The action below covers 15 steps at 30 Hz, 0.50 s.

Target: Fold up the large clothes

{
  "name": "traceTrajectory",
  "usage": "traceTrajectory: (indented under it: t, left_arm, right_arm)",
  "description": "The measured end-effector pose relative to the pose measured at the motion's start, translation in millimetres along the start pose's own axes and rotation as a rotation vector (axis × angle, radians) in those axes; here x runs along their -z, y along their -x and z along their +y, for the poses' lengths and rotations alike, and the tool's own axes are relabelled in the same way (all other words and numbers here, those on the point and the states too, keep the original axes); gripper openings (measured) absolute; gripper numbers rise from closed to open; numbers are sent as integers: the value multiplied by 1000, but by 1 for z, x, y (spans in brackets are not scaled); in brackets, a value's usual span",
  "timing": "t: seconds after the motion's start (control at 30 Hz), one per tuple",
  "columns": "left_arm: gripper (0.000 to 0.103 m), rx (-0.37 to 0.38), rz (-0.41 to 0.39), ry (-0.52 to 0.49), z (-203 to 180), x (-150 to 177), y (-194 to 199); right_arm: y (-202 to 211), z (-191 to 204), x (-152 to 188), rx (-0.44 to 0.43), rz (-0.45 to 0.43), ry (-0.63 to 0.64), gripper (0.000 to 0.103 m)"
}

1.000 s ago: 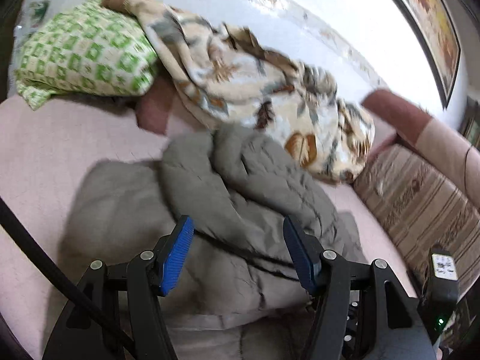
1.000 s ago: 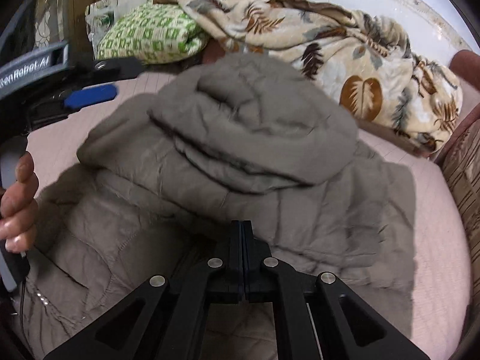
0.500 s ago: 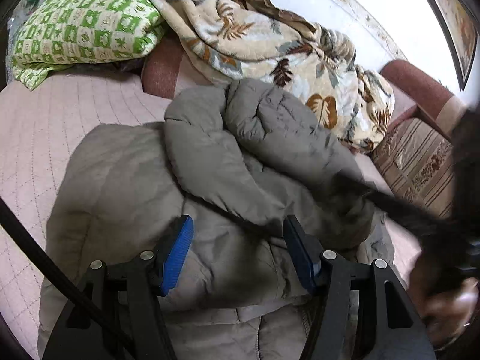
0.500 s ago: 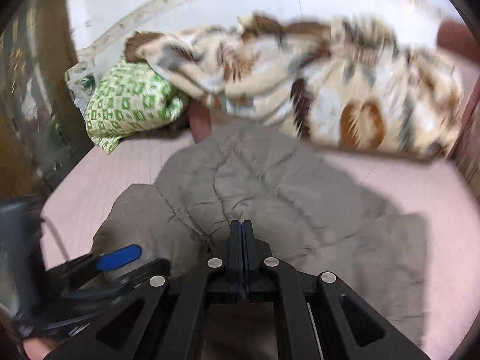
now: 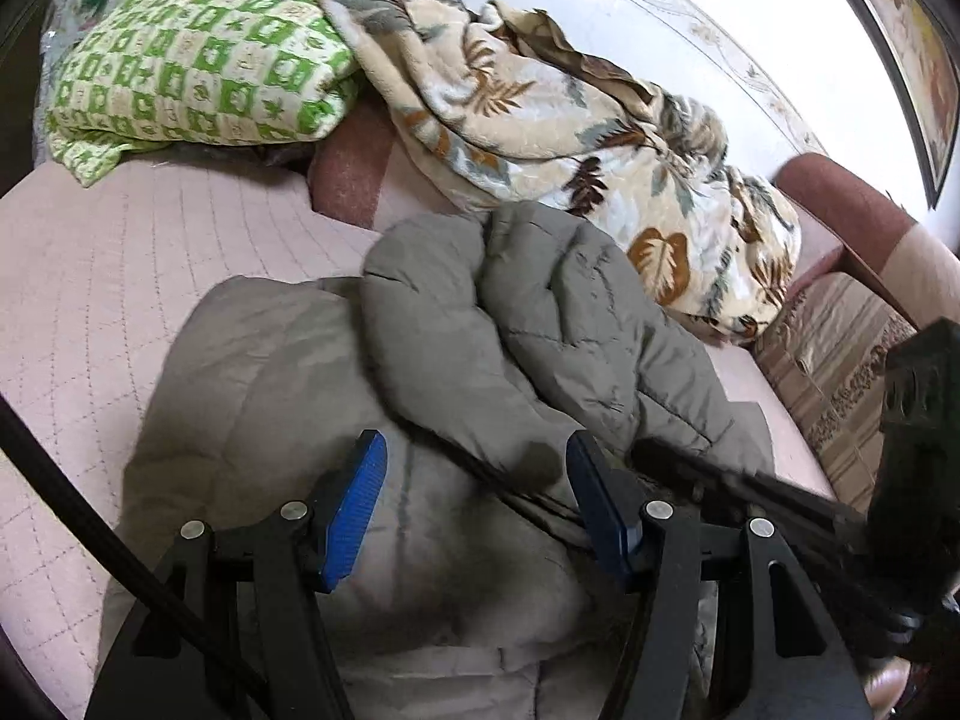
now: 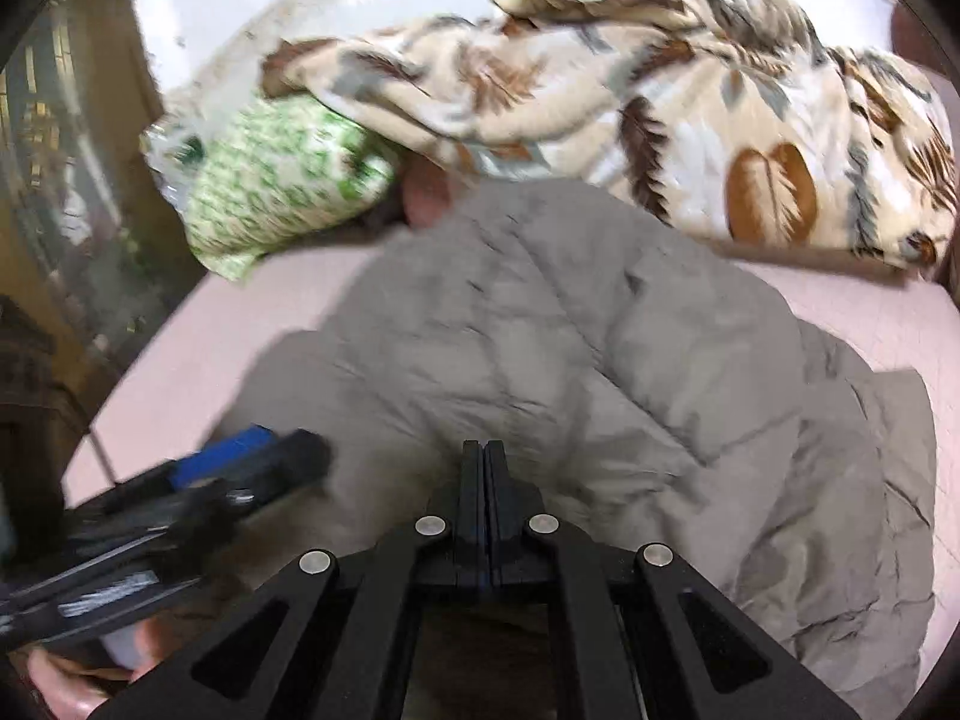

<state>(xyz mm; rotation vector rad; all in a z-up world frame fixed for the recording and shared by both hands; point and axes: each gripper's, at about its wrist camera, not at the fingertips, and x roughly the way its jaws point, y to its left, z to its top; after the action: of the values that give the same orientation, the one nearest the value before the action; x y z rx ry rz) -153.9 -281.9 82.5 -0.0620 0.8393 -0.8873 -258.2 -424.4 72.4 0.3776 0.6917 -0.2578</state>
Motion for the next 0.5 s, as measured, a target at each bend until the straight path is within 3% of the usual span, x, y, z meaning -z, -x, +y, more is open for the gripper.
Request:
traceTrajectory:
  t: [0.13,0.23,0.3,0.37,0.5]
  left_arm:
    - [61,0,10,15,4,1,-4]
    - [61,-45,52,-47,-4,4,-17]
    - [61,-117,90,-114,-11,9,-29]
    - [62,-111,92,-102,-10,7,-29]
    - [62,-106,95,-100,-7,5,-27]
  right_arm:
    - [-22,17,14,-64,83,26,3]
    - [-41,18,29,-76,145,14,3]
    - [-41,11,30,-93,144,-5,3]
    - [-38,10,26,-95,161,1,3]
    - [-7,3,16,-86,97,16,3]
